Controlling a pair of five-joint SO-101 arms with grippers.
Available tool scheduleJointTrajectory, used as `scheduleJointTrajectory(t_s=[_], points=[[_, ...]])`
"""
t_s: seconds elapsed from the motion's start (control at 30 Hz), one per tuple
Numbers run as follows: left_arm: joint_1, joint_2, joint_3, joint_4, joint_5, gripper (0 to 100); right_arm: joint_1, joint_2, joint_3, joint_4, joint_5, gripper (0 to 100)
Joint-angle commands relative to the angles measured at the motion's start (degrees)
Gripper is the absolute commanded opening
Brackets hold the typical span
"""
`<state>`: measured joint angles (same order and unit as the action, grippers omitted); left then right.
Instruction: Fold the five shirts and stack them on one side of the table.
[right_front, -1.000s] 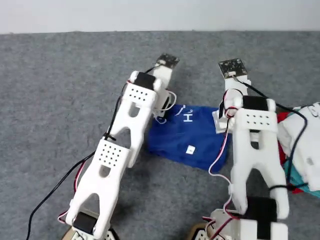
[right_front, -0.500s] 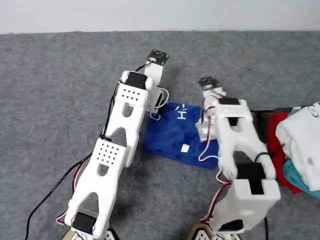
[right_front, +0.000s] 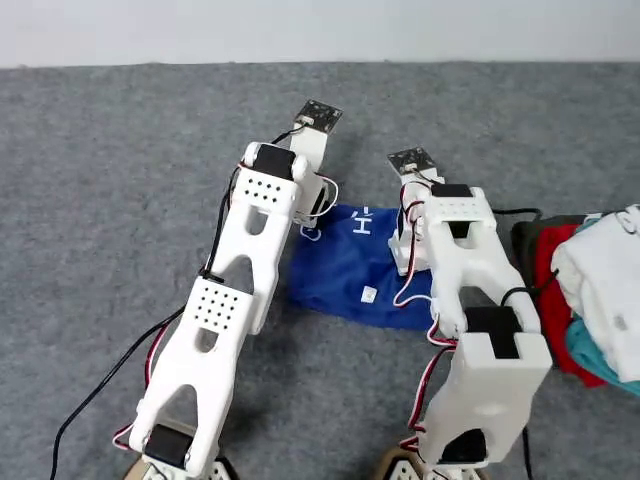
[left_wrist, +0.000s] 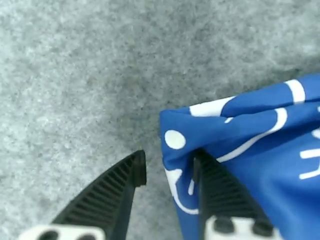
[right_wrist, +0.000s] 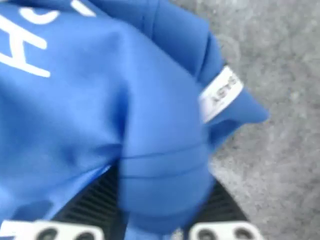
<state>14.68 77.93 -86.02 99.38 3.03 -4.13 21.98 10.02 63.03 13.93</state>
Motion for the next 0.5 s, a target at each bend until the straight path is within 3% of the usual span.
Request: scheduleJointTrajectory(t_s=[0.0, 0.2, 0.47], points=[[0.35, -0.26, -1.36, 0.7, -0.7, 16, -0.92, 2.33, -1.23, 0.4, -0.09, 1.3], [2.2, -5.01, -10.95, 1.05, -0.35, 16, 0.66, -6.55, -3.08, 1.01, -0.09, 1.0], [6.15, -25.93, -9.1, 1.14, -0.62, 16, 3.74, -16.48, -3.16, 4.7, -0.26, 1.0]])
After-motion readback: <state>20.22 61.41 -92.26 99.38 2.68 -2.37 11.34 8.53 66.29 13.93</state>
